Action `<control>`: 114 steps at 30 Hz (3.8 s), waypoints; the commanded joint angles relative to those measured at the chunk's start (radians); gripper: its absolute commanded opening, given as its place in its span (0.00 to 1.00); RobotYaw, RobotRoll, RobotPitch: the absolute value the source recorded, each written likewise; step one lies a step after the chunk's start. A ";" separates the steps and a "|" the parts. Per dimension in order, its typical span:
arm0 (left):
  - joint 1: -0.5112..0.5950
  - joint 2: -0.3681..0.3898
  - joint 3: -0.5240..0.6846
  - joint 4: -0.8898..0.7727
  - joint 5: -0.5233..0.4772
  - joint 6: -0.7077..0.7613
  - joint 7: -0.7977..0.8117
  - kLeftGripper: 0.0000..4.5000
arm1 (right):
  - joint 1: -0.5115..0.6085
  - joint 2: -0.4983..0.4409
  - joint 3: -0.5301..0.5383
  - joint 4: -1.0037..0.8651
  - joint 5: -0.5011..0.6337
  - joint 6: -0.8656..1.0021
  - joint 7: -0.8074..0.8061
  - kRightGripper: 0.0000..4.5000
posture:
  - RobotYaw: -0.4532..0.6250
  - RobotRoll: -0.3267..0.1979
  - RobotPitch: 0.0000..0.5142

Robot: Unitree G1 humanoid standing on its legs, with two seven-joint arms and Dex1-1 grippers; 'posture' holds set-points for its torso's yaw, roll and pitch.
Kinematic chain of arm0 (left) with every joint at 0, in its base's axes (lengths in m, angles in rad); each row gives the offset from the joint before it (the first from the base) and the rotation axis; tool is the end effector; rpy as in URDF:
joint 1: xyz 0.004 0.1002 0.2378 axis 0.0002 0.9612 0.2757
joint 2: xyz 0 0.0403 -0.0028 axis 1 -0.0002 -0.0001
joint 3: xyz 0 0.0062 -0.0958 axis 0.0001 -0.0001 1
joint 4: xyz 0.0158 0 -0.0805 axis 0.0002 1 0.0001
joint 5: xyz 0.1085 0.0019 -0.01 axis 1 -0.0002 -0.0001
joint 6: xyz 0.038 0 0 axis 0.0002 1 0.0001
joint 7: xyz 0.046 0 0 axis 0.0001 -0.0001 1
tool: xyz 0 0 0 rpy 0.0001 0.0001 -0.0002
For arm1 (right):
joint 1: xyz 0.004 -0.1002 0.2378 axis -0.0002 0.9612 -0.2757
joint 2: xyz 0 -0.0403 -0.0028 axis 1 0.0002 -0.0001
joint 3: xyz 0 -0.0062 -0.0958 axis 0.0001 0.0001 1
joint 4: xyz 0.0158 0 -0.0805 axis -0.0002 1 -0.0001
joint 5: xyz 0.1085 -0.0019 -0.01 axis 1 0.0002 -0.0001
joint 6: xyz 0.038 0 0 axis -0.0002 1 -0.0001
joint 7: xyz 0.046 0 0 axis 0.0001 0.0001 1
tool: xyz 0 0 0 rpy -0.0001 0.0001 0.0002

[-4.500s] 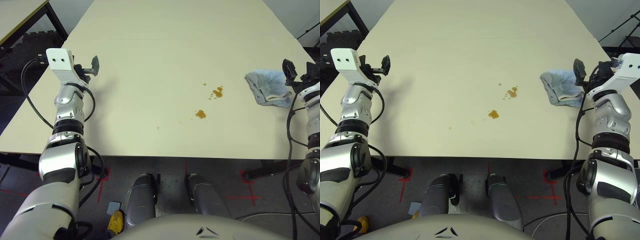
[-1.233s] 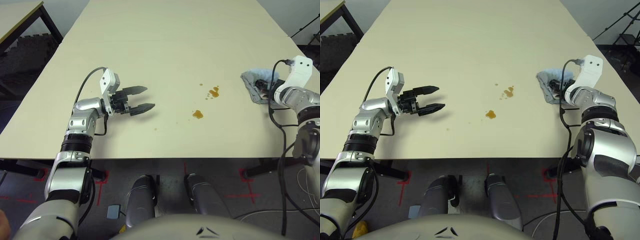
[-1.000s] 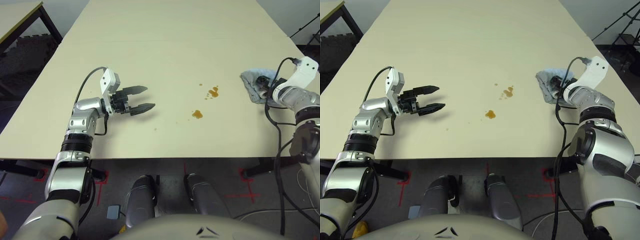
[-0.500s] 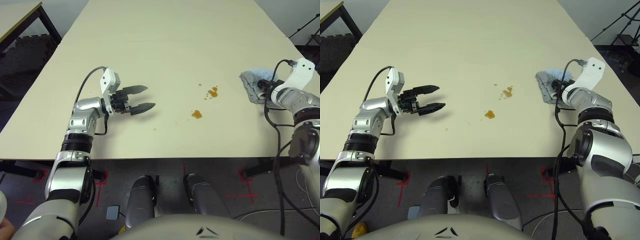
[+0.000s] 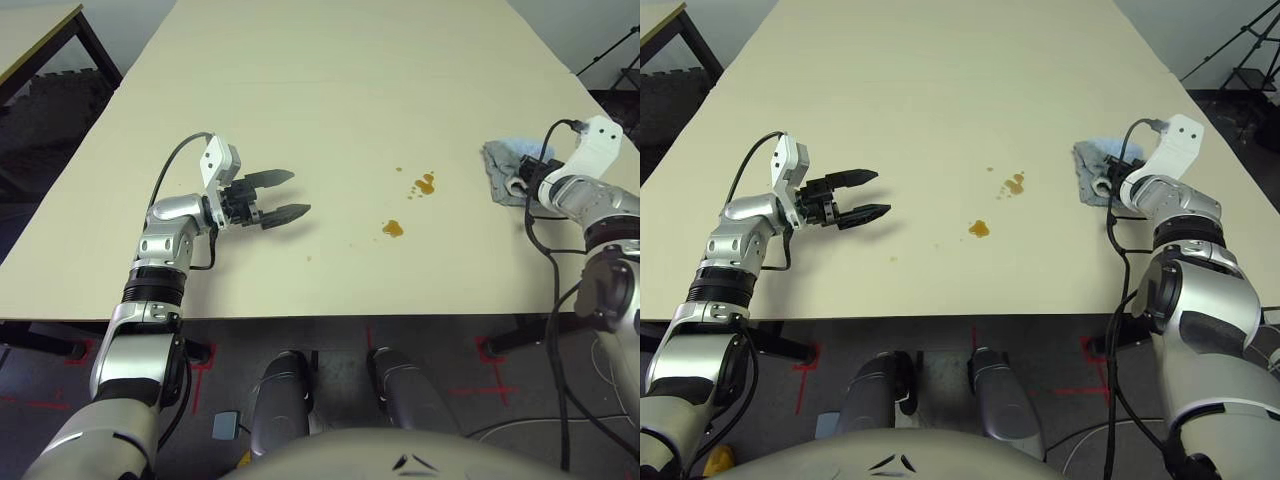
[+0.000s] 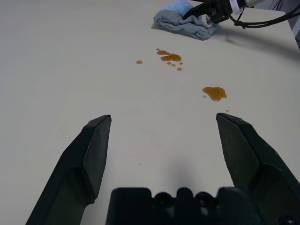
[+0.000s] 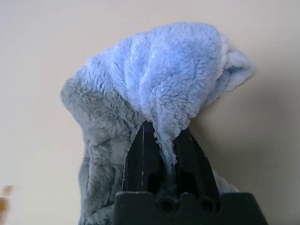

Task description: Wipe the water off the table with a rag.

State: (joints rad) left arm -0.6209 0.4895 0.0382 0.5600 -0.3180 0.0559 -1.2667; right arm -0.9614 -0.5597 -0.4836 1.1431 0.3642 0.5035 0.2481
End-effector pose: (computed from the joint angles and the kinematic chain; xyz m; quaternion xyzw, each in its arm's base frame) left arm 0.3148 0.2459 0.1353 0.0595 0.0129 -0.5389 0.8402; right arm 0.3258 -0.3026 0.1391 0.2583 0.1845 -0.0716 0.9456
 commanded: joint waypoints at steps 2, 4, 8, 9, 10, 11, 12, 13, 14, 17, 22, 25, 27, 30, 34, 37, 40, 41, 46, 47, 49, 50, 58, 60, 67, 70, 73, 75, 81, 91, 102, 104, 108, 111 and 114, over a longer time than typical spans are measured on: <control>-0.005 0.009 -0.004 0.013 0.012 -0.014 0.002 1.00 | -0.043 0.009 -0.072 -0.078 0.099 0.078 -0.005 0.02 | 0.22 0.62 0.26; -0.007 0.009 -0.004 0.018 0.013 -0.017 0.003 1.00 | -0.050 0.013 -0.091 -0.111 0.126 0.108 -0.017 0.02 | 0.21 0.62 0.26; -0.018 0.009 -0.005 0.033 0.017 -0.024 0.001 1.00 | -0.050 0.034 -0.098 -0.214 0.167 0.181 -0.029 0.02 | 0.21 0.62 0.25; -0.021 0.009 -0.005 0.037 0.017 -0.026 0.000 1.00 | -0.048 0.041 -0.097 -0.243 0.178 0.201 -0.032 0.02 | 0.21 0.62 0.25; -0.024 0.009 -0.005 0.040 0.018 -0.028 0.000 1.00 | -0.045 0.048 -0.098 -0.266 0.187 0.216 -0.040 0.02 | 0.21 0.62 0.25; -0.027 0.009 -0.006 0.044 0.019 -0.030 -0.001 1.00 | -0.043 0.056 -0.098 -0.292 0.195 0.233 -0.046 0.02 | 0.20 0.62 0.25; -0.029 0.009 -0.006 0.048 0.019 -0.032 -0.002 1.00 | -0.039 0.063 -0.098 -0.317 0.204 0.249 -0.053 0.02 | 0.20 0.62 0.25; -0.032 0.009 -0.007 0.053 0.020 -0.035 -0.004 1.00 | -0.035 0.071 -0.100 -0.339 0.212 0.263 -0.061 0.02 | 0.20 0.62 0.24; -0.035 0.009 -0.007 0.058 0.021 -0.037 -0.005 1.00 | -0.030 0.080 -0.098 -0.365 0.220 0.280 -0.067 0.02 | 0.20 0.62 0.24; -0.042 0.010 -0.009 0.067 0.022 -0.041 -0.009 1.00 | -0.010 0.109 -0.095 -0.432 0.240 0.330 -0.093 0.02 | 0.20 0.62 0.24; -0.047 0.011 -0.010 0.072 0.022 -0.043 -0.013 1.00 | 0.060 0.152 -0.066 -0.505 0.227 0.369 -0.121 0.02 | 0.20 0.62 0.25; -0.051 0.011 -0.011 0.073 0.021 -0.041 -0.017 1.00 | 0.106 0.170 -0.024 -0.517 0.197 0.356 -0.116 0.02 | 0.20 0.62 0.24; -0.053 0.012 -0.011 0.071 0.019 -0.036 -0.023 1.00 | 0.132 0.182 0.006 -0.512 0.174 0.337 -0.110 0.02 | 0.20 0.62 0.24; -0.055 0.017 -0.014 0.066 0.016 -0.026 -0.039 1.00 | 0.151 0.199 0.034 -0.489 0.147 0.305 -0.110 0.02 | 0.20 0.62 0.24; -0.053 0.021 -0.016 0.056 0.014 -0.015 -0.052 1.00 | 0.166 0.239 0.049 -0.475 0.135 0.286 -0.125 0.02 | 0.20 0.62 0.24; -0.052 0.021 -0.017 0.048 0.013 -0.007 -0.055 1.00 | 0.183 0.288 0.060 -0.494 0.135 0.293 -0.140 0.02 | 0.20 0.62 0.24; -0.048 0.023 -0.017 0.038 0.009 0.003 -0.059 1.00 | 0.196 0.340 0.064 -0.525 0.142 0.307 -0.158 0.02 | 0.20 0.62 0.25; -0.047 0.025 -0.017 0.035 0.009 0.005 -0.060 1.00 | 0.200 0.355 0.066 -0.537 0.143 0.312 -0.164 0.02 | 0.20 0.62 0.25; -0.042 0.027 -0.017 0.025 0.007 0.013 -0.062 1.00 | 0.222 0.437 0.078 -0.600 0.152 0.350 -0.187 0.02 | 0.20 0.62 0.25; -0.040 0.028 -0.017 0.023 0.007 0.015 -0.062 1.00 | 0.225 0.452 0.080 -0.611 0.153 0.356 -0.190 0.02 | 0.20 0.62 0.25; -0.038 0.028 -0.017 0.020 0.007 0.017 -0.063 1.00 | 0.226 0.481 0.087 -0.625 0.150 0.364 -0.196 0.02 | 0.20 0.62 0.25; -0.036 0.029 -0.017 0.018 0.007 0.018 -0.063 1.00 | 0.226 0.493 0.090 -0.630 0.148 0.366 -0.198 0.02 | 0.21 0.62 0.25; -0.026 0.029 -0.016 0.003 0.005 0.027 -0.060 1.00 | 0.218 0.558 0.123 -0.644 0.142 0.389 -0.197 0.02 | 0.21 0.62 0.26; -0.024 0.029 -0.016 0.001 0.004 0.028 -0.059 1.00 | 0.216 0.567 0.131 -0.645 0.142 0.393 -0.195 0.02 | 0.21 0.62 0.26; -0.018 0.028 -0.015 -0.008 0.003 0.033 -0.055 1.00 | 0.203 0.605 0.168 -0.644 0.145 0.426 -0.178 0.02 | 0.22 0.62 0.26; -0.011 0.027 -0.016 -0.016 0.002 0.035 -0.054 1.00 | 0.209 0.621 0.189 -0.650 0.141 0.442 -0.168 0.02 | 0.22 0.62 0.25; -0.011 0.027 -0.016 -0.013 0.003 0.033 -0.054 1.00 | 0.211 0.630 0.202 -0.654 0.140 0.444 -0.166 0.02 | 0.22 0.62 0.25; -0.012 0.027 -0.016 -0.011 0.004 0.032 -0.055 1.00 | 0.207 0.624 0.199 -0.646 0.130 0.424 -0.171 0.02 | 0.22 0.62 0.25; -0.019 0.027 -0.017 0.001 0.005 0.027 -0.060 1.00 | 0.163 0.535 0.163 -0.561 0.085 0.311 -0.191 0.02 | 0.22 0.62 0.23; -0.040 0.020 -0.023 0.037 0.012 0.008 -0.073 1.00 | 0.053 0.311 0.098 -0.373 0.082 0.192 -0.169 0.02 | 0.21 0.62 0.23; -0.066 0.014 -0.029 0.080 0.018 -0.013 -0.080 1.00 | 0.073 0.130 0.099 -0.373 0.059 0.201 -0.120 0.02 | 0.19 0.62 0.23; -0.068 0.013 -0.031 0.085 0.019 -0.016 -0.081 1.00 | 0.078 0.100 0.090 -0.379 0.060 0.203 -0.115 0.02 | 0.18 0.62 0.23; -0.074 0.007 -0.033 0.096 0.020 -0.022 -0.084 1.00 | 0.083 0.043 0.056 -0.437 0.091 0.257 -0.098 0.02 | 0.18 0.62 0.24; -0.076 0.005 -0.033 0.099 0.021 -0.024 -0.085 1.00 | 0.108 0.022 0.043 -0.553 0.132 0.372 -0.073 0.02 | 0.17 0.62 0.24; -0.076 0.004 -0.032 0.102 0.022 -0.024 -0.088 1.00 | 0.164 0.032 0.022 -0.737 0.207 0.548 -0.072 0.02 | 0.17 0.62 0.25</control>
State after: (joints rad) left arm -0.6921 0.4892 0.0161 0.6467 -0.3097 0.0388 -1.3452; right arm -0.8283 -0.5347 -0.4465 0.5074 0.5167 0.9463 0.1704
